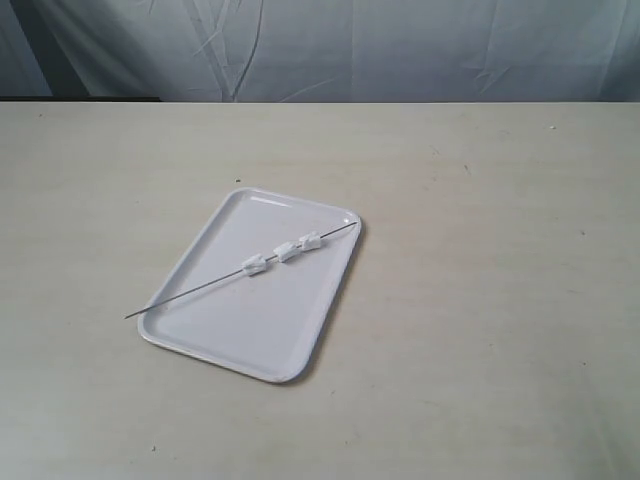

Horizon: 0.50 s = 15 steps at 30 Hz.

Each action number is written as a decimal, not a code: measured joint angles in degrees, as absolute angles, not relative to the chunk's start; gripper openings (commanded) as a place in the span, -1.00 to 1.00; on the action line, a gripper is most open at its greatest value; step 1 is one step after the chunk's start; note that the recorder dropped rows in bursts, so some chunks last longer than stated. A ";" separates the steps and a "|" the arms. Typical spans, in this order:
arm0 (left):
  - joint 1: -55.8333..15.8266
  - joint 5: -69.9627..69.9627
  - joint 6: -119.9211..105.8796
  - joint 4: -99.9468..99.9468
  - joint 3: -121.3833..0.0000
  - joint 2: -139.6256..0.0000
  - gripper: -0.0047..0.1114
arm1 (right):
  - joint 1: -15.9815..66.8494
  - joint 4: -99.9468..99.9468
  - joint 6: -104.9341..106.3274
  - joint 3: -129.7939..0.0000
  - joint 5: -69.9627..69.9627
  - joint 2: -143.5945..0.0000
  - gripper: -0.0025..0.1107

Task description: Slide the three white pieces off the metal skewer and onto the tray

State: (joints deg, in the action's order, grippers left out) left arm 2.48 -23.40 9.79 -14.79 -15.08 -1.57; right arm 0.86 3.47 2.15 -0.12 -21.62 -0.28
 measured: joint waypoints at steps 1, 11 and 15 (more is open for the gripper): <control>2.48 -18.94 11.42 -15.43 -17.25 -2.61 -0.92 | 0.86 3.47 2.15 -0.12 -21.62 -0.28 -0.81; 2.48 25.52 5.75 -5.67 -28.15 -25.39 -0.92 | 0.86 3.47 2.15 -0.12 -21.62 -0.28 -0.81; 2.48 30.25 -9.10 9.39 -28.15 -32.11 -0.92 | 0.86 3.47 2.15 -0.12 -21.62 -0.28 -0.81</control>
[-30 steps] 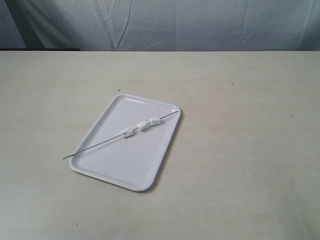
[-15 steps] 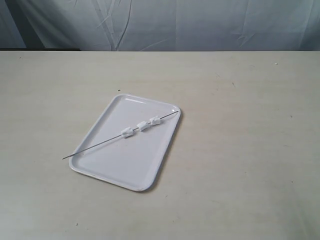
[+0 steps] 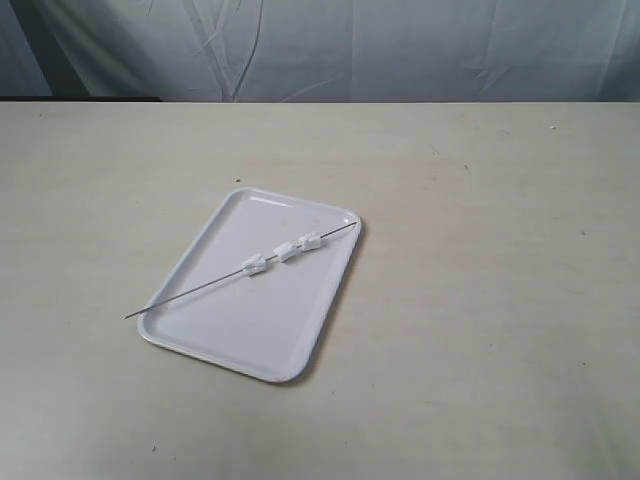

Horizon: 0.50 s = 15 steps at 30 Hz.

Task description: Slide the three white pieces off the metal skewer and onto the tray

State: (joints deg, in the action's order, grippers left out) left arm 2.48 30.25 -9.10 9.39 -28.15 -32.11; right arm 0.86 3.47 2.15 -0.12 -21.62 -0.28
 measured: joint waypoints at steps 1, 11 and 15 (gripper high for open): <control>2.48 31.50 -13.28 13.44 -28.15 -33.90 -0.92 | 0.86 3.47 2.15 -0.12 -21.62 -0.28 -0.81; 2.48 39.53 -44.83 43.35 -28.37 -50.14 -0.92 | 0.86 4.78 2.15 -0.12 4.19 -0.18 -0.81; 2.48 39.76 -47.17 47.18 -28.51 -54.46 -0.92 | 0.86 9.49 -2.75 -0.12 16.51 -0.18 -0.81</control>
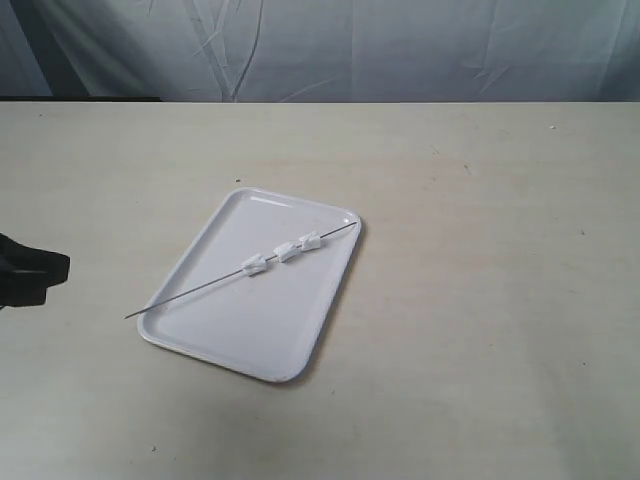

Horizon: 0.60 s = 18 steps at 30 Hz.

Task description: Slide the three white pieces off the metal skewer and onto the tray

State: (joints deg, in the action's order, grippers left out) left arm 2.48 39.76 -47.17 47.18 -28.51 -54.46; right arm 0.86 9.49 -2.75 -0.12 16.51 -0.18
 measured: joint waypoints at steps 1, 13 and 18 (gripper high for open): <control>2.48 39.76 -47.66 47.85 -28.51 -55.06 -0.92 | 0.86 10.57 -5.12 -0.12 18.90 -0.18 -0.81; 2.48 39.37 -55.68 56.04 -29.75 -56.61 -0.92 | 0.86 11.42 -19.01 -0.12 35.89 -0.18 -0.96; 2.48 40.02 -56.69 56.90 -32.83 -57.91 -0.92 | 0.86 11.13 -19.01 -3.05 29.12 -0.18 -0.97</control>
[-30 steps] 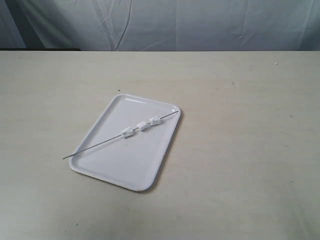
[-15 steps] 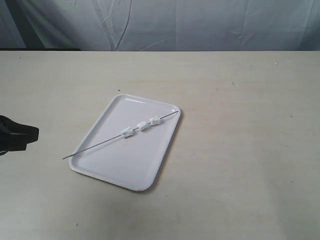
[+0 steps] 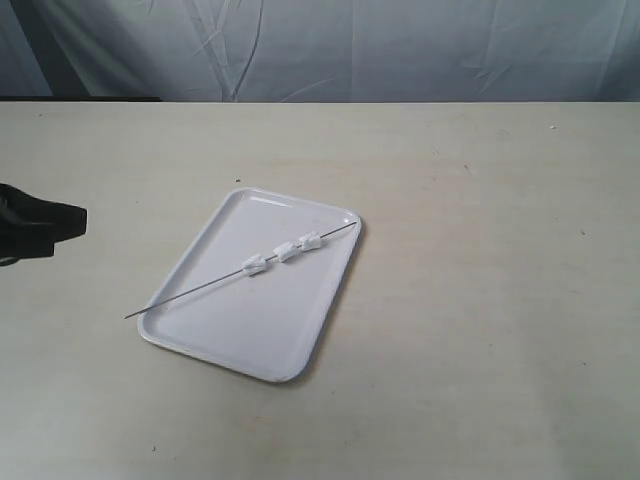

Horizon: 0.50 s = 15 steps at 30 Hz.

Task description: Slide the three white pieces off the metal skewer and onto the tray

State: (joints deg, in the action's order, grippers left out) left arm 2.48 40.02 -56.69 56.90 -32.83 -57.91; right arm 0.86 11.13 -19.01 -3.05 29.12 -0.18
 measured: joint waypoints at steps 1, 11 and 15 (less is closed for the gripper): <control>2.48 40.73 -57.00 57.04 -33.30 -58.52 -0.92 | 0.86 11.13 -19.01 -4.04 28.24 -0.54 -0.97; 2.48 48.77 -64.54 62.58 -37.54 -72.63 -0.92 | 0.86 5.52 -19.01 -17.26 10.23 -16.41 -0.97; 1.03 48.73 -65.75 62.81 -39.02 -79.36 -0.92 | 0.86 3.39 -19.01 -23.37 0.00 -24.73 -0.97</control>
State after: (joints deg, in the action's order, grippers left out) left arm 1.03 48.73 -65.75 62.81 -39.02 -79.36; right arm 0.86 3.39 -19.01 -23.37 0.00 -24.73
